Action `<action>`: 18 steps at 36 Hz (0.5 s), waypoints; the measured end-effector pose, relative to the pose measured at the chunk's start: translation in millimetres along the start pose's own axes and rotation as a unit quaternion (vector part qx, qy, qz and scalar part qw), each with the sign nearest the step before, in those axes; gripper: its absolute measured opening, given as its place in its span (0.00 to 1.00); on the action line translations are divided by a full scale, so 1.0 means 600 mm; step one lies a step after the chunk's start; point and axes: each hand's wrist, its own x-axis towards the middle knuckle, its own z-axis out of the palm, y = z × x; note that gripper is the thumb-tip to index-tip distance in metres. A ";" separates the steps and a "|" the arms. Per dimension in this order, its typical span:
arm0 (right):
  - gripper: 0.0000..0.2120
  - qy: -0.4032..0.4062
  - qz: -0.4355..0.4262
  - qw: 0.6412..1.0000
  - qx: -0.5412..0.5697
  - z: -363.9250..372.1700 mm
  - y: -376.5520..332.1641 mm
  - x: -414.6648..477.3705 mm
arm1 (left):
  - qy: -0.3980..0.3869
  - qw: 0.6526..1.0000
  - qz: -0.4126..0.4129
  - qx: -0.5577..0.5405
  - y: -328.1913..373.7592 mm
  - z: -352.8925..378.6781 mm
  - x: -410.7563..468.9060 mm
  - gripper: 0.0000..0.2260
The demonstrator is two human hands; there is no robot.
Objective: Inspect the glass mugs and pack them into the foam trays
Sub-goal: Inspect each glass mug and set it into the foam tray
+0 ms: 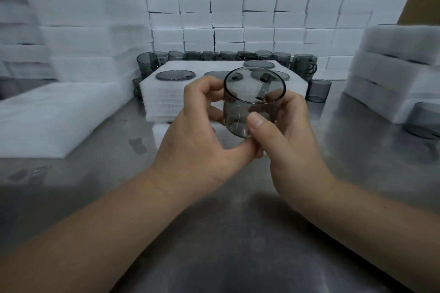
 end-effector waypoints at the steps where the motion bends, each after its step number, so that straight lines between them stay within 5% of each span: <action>1: 0.22 0.001 0.003 1.000 -0.005 0.000 0.000 0.000 | 0.003 1.000 -0.006 0.000 0.000 0.001 0.000 0.27; 18: 0.19 -0.028 -0.031 0.997 -0.063 -0.005 0.006 0.003 | 0.027 1.000 0.010 0.008 0.000 0.001 0.002 0.23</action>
